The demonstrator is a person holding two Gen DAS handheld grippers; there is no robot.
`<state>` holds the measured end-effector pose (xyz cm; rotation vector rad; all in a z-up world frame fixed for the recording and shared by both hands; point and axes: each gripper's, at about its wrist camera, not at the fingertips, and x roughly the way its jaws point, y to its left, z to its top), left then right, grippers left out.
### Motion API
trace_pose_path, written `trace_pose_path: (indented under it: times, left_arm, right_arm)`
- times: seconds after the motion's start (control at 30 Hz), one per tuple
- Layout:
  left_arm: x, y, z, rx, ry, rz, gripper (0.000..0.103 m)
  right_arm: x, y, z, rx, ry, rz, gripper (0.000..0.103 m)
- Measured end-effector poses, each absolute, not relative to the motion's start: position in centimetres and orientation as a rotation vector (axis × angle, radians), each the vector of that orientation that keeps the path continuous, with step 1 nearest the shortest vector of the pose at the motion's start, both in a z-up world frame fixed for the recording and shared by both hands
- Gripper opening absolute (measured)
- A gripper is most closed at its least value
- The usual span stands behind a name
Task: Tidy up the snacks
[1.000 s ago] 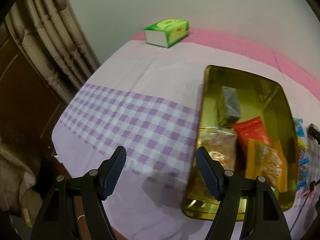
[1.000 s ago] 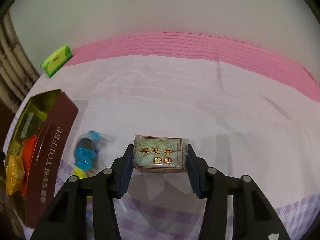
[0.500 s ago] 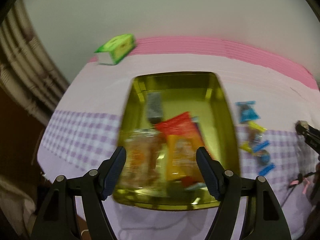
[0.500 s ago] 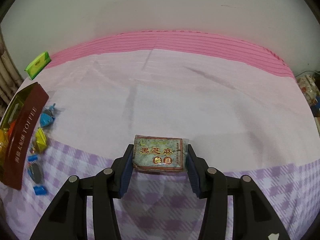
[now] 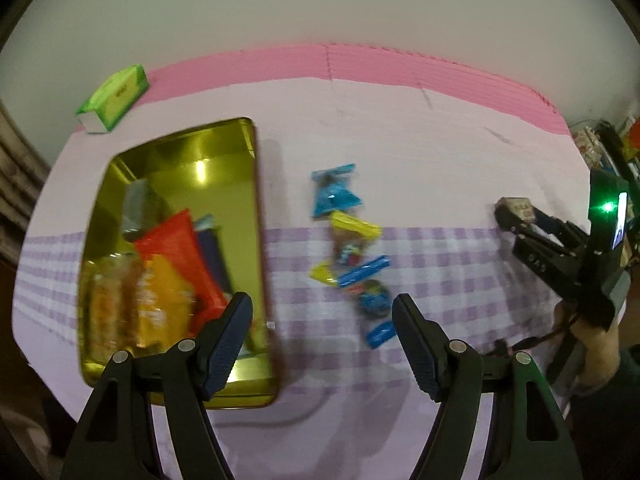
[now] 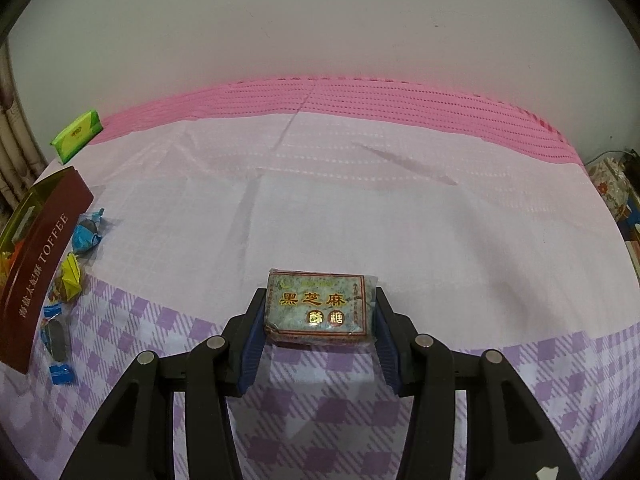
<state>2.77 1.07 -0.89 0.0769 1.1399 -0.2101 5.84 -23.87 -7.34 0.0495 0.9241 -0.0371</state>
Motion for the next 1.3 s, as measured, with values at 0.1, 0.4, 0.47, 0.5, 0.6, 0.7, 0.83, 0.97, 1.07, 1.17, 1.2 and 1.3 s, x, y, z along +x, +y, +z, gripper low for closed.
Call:
trace_pose_path:
  times: [0.1, 0.4, 0.47, 0.5, 0.6, 0.7, 0.83, 0.97, 1.07, 1.17, 1.2, 1.3]
  left_arm:
    - [2.8, 0.1, -1.2, 0.048, 1.143, -0.215, 0.073]
    - [4.5, -1.6, -3.2, -0.011, 1.243, -0.182, 0.073]
    - [4.8, -1.8, -3.6, -0.028, 1.270, -0.168, 0.073]
    - [5.0, -1.8, -3.8, -0.038, 1.281, -0.163, 0.073]
    - [5.4, -1.7, -4.5, -0.085, 1.325, -0.147, 0.073]
    - [5.9, -1.6, -5.1, -0.112, 1.352, -0.118, 0.071]
    - [6.2, -1.6, -5.9, -0.107, 1.361, -0.082, 0.064]
    - [6.5, -1.7, -6.7, -0.113, 1.380, -0.068, 0.057]
    - [6.7, -1.8, -6.6, -0.087, 1.359, -0.064, 0.048]
    - [6.7, -1.7, -6.8, -0.088, 1.361, -0.072, 0.038]
    - [6.7, -1.8, -6.9, -0.082, 1.363, -0.074, 0.037]
    - [6.5, -1.6, -7.0, -0.062, 1.355, -0.080, 0.035]
  right_arm:
    - [5.9, -23.9, -7.3, 0.050, 0.924, -0.036, 0.046]
    - [5.8, -23.8, -7.3, 0.044, 0.925, -0.036, 0.047]
    - [5.8, -23.8, -7.3, 0.044, 0.925, -0.035, 0.048]
    - [5.8, -23.8, -7.3, 0.044, 0.925, -0.034, 0.048]
    - [5.8, -23.8, -7.3, 0.043, 0.925, -0.035, 0.048]
    - [5.8, -23.8, -7.3, 0.043, 0.926, -0.035, 0.048]
    - [5.8, -23.8, -7.3, 0.044, 0.926, -0.035, 0.048]
    - [5.8, -23.8, -7.3, 0.044, 0.925, -0.035, 0.048]
    - [5.8, -23.7, -7.3, 0.044, 0.925, -0.035, 0.048]
    - [5.8, -23.8, -7.3, 0.044, 0.925, -0.035, 0.048]
    - [5.8, -23.8, -7.3, 0.044, 0.925, -0.035, 0.048]
    - [5.8, -23.7, -7.3, 0.044, 0.925, -0.035, 0.048]
